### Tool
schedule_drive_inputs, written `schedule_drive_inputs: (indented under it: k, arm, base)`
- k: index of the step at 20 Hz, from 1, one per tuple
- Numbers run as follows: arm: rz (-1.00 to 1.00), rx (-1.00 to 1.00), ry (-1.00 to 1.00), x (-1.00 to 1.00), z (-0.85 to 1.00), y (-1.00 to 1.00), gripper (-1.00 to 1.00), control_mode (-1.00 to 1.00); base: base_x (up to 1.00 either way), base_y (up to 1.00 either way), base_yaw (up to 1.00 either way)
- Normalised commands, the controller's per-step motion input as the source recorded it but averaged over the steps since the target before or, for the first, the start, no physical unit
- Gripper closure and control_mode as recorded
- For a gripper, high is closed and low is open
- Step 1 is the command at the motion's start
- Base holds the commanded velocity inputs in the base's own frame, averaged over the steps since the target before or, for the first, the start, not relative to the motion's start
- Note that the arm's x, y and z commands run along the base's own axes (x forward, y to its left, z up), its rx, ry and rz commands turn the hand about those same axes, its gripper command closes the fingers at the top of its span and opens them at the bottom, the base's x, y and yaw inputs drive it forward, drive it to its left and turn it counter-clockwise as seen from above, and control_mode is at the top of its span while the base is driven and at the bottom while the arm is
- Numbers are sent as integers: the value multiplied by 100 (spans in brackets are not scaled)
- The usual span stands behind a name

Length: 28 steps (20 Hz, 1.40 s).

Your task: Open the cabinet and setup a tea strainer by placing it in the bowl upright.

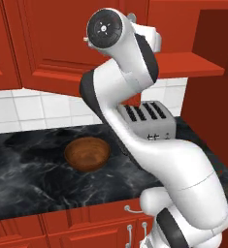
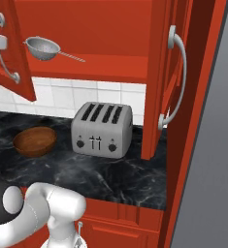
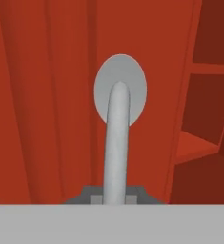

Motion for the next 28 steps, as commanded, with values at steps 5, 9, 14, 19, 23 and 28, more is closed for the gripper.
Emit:
schedule_drive_inputs:
  k: [5, 9, 14, 19, 23, 28]
  arm:
    - [-7, -6, 4, -99, -3, 92, 100, -100]
    - [-3, -3, 3, -50, -7, 65, 100, -100]
    - [-3, 0, 0, -13, 0, 23, -100, -100]
    - [-1, 0, 0, 0, 0, 8, -100, -100]
    - [-3, 0, 0, -19, 0, 23, -100, -100]
    - [-7, 0, 1, -64, 0, 2, -100, -100]
  base:
    - [0, 0, 0]
    - [0, 0, 0]
    - [0, 0, 0]
    - [0, 0, 0]
    - [0, 0, 0]
    - [0, 0, 0]
